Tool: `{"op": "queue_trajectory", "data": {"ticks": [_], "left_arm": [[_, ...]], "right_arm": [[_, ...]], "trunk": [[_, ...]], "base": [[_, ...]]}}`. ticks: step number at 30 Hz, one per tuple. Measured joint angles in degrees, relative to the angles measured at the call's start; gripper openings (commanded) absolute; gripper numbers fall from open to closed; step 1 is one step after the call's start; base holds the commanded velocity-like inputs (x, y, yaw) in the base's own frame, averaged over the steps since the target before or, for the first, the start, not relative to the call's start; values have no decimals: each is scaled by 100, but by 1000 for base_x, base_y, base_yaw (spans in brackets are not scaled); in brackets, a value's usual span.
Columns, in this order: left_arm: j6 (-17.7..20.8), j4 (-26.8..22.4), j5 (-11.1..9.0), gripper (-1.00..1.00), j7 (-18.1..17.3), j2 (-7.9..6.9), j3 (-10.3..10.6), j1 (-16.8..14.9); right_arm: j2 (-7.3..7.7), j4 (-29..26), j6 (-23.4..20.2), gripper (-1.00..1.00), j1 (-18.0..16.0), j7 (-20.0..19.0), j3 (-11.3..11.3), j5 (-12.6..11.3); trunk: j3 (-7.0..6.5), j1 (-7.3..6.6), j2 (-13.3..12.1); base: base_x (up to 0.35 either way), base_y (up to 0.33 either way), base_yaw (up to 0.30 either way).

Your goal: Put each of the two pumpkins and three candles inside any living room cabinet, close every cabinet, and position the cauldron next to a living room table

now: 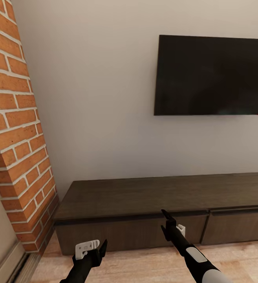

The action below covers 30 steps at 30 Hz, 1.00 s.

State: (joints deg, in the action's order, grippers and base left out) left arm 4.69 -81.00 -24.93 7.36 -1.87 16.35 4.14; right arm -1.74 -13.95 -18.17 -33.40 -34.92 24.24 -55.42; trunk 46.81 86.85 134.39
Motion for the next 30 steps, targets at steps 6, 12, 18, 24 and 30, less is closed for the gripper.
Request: {"op": "queue_trajectory", "data": {"ticks": [6,12,18,24,30], "left_arm": [[-4,0,0,100,-4,0,2,0],[-5,0,0,100,2,2,9,0],[-5,2,0,100,4,2,11,0],[-5,3,1,100,4,0,11,0],[-5,5,2,100,2,0,12,0]], "right_arm": [[0,0,-10,100,2,-58,56,-3],[5,0,-18,100,2,-113,221,-1],[16,4,-21,100,8,-441,380,-1],[98,1,-21,100,11,-740,454,1],[127,0,-21,100,11,-801,462,2]], "trunk": [[89,109,199],[197,241,440],[251,308,562],[323,395,721],[438,489,885]], "base": [[2,2,0],[0,0,0],[0,0,0],[0,0,0],[0,0,0]]}}
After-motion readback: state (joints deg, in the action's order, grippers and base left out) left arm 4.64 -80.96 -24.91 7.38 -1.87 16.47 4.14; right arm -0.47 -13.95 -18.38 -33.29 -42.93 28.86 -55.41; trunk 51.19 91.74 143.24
